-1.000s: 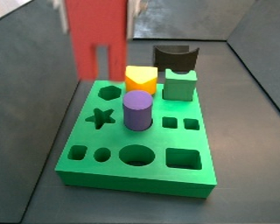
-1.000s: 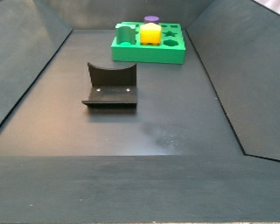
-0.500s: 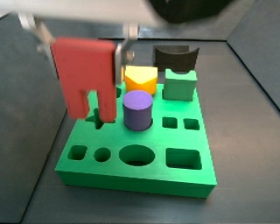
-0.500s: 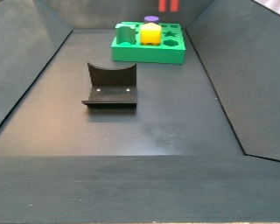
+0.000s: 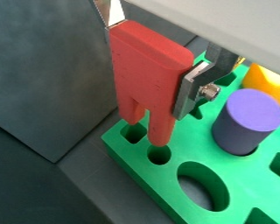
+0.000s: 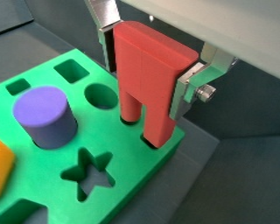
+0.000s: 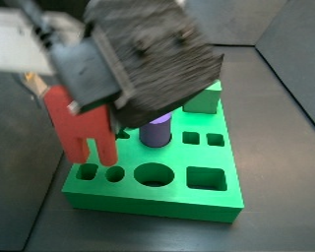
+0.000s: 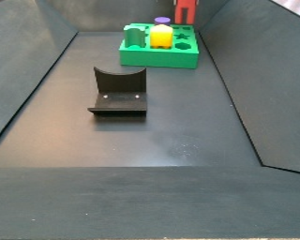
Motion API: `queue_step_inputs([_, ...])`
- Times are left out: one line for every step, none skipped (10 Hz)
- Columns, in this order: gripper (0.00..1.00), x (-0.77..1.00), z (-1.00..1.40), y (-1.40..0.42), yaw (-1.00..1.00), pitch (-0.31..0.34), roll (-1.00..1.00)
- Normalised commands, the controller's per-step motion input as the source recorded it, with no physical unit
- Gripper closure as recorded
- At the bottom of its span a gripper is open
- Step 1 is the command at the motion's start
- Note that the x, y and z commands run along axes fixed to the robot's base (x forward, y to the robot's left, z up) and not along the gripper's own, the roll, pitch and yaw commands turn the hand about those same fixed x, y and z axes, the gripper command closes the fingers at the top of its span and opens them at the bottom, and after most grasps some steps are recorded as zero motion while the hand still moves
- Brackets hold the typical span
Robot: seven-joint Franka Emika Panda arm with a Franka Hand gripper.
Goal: Pick up the square-circle object. Move up. Place the square-circle object on the fixture. Regrasp the square-circle object. Rotate the square-circle object. Move to above the board. Insert the square-circle object.
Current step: Insert the square-circle object.
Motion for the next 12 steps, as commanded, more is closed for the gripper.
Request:
queue_step_inputs([1.0,-0.02,-0.27,-0.05,0.0,-0.1,0.08])
queue_step_inputs([1.0,0.16,-0.23,-0.02,0.02,-0.066,0.0])
queue_step_inputs([1.0,0.23,-0.2,-0.11,0.0,-0.034,0.05])
queue_step_inputs([1.0,0.22,-0.29,-0.31,0.0,0.0,0.25])
queue_step_inputs([1.0,0.27,-0.16,-0.13,0.0,0.024,0.22])
queue_step_inputs([1.0,0.0,-0.12,-0.21,0.0,0.0,0.34])
queue_step_inputs([1.0,0.0,-0.22,-0.03,-0.07,0.033,0.33])
queue_step_inputs([1.0,0.0,-0.44,0.0,-0.02,0.0,0.31])
queue_step_inputs([1.0,-0.17,-0.74,0.0,-0.03,-0.09,0.29])
queue_step_inputs([1.0,-0.18,-0.82,0.0,-0.01,-0.097,0.26])
queue_step_inputs([1.0,-0.17,-0.83,-0.01,-0.02,-0.101,0.25])
queue_step_inputs([1.0,-0.09,-0.83,-0.09,-0.1,-0.109,0.24])
